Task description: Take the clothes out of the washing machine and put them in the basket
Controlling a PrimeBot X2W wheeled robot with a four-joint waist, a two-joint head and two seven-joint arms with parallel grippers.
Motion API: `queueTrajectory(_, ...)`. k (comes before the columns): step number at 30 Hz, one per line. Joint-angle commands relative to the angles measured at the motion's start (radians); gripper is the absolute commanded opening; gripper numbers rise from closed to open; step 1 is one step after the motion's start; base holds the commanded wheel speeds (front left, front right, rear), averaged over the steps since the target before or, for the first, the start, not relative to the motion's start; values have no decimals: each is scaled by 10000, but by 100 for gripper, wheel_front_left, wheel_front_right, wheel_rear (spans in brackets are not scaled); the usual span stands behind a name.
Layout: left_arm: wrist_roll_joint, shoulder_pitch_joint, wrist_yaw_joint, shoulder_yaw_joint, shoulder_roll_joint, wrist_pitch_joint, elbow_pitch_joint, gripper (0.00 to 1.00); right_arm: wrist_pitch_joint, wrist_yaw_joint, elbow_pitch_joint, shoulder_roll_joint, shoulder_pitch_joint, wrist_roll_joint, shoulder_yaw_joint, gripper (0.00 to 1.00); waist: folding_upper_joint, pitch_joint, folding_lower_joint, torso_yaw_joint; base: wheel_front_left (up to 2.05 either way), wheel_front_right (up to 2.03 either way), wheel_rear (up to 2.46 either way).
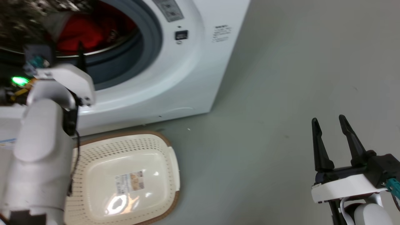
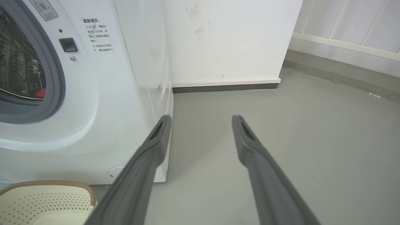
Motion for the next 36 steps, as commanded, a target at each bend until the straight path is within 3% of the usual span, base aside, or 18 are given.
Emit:
queueTrajectory(1,49,-473,-61,14,268,230,221,100,-139,-7,115,12,-231,164,30,100,0,957,-2,-964,0,0,0)
queueTrajectory(3,181,-990,-126,-30,655,573,581,100,-241,-7,312,17,-404,299,117,100,0,1227,-2,-1290,0,0,0)
queueTrajectory(4,368,-1755,-234,-107,1247,1139,1028,100,-345,-7,599,15,-599,530,273,100,0,1620,-2,-1735,0,0,0)
queueTrajectory(11,828,-3229,-519,-391,2429,2318,1825,100,-476,-7,1095,18,-962,976,603,100,0,2342,-2,-2549,0,0,0)
queueTrajectory(15,1173,-3818,-424,-657,2866,3211,1745,100,-491,-7,1159,15,-1084,1186,696,100,0,2747,-2,-2881,0,0,0)
queueTrajectory(22,1671,-4585,-681,-1021,3883,5154,1129,100,-496,-7,1124,14,-1149,1461,855,100,0,3375,-2,-3230,0,0,0)
queueTrajectory(29,1826,-4810,-768,-1163,4343,6650,312,100,-488,-7,951,12,-1143,1574,846,100,0,3788,-2,-3193,0,0,0)
queueTrajectory(33,1766,-4697,-552,-1064,4437,7426,-153,100,-487,-7,855,12,-1171,1612,882,100,0,3916,-2,-3188,0,0,0)
queueTrajectory(34,1692,-4604,-492,-1011,4432,7622,-233,54,-487,-7,847,12,-1163,1620,892,100,0,3917,-2,-3189,0,0,0)
queueTrajectory(36,1659,-4445,-420,-988,4437,7926,-421,17,-487,-7,831,12,-1166,1634,906,100,0,3945,-2,-3185,0,0,0)
